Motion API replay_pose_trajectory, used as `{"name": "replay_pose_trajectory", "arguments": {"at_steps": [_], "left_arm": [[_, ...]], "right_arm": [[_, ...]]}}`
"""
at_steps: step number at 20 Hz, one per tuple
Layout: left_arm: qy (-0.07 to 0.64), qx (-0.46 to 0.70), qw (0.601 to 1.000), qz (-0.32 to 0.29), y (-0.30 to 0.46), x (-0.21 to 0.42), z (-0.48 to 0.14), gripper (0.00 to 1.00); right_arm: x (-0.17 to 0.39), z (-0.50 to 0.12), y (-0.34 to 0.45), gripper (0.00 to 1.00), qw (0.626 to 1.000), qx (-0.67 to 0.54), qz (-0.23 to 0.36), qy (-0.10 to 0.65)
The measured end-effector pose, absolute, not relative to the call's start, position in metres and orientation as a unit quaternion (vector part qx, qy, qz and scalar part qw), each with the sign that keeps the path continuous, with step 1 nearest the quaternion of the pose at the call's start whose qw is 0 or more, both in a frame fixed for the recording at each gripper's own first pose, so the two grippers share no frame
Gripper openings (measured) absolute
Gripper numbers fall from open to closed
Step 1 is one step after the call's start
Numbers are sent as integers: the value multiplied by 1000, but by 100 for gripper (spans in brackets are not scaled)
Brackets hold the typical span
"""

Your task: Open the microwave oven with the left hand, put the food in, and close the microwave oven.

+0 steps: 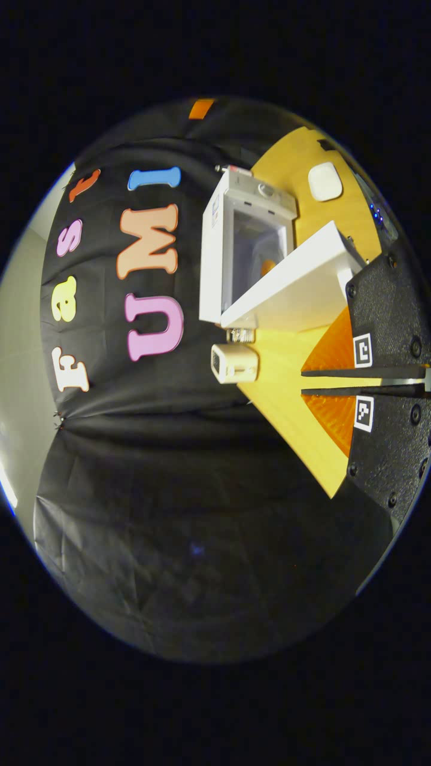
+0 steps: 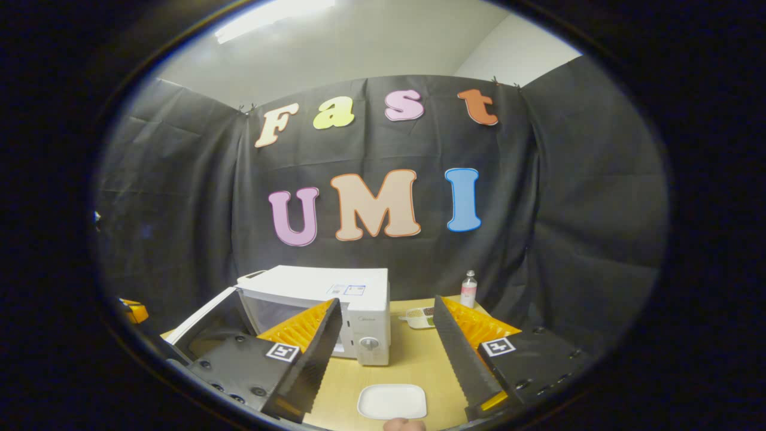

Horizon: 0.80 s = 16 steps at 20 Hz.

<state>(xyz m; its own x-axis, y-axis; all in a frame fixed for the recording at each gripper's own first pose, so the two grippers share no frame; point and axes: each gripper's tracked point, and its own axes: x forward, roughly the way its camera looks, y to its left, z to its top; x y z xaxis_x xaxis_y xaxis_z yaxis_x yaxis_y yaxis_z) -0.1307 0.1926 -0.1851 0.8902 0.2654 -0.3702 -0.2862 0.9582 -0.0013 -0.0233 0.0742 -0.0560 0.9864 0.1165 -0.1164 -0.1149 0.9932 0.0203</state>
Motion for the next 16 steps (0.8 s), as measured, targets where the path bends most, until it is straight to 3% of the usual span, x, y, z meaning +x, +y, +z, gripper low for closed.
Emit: {"name": "replay_pose_trajectory", "arguments": {"at_steps": [6,16], "left_arm": [[224,-30,966,128,175,-133,-237,2],[244,-30,966,74,122,-124,-259,1]], "right_arm": [[-21,-59,75,85,996,2,68,56],[-18,-58,66,85,996,0,63,62]]}}
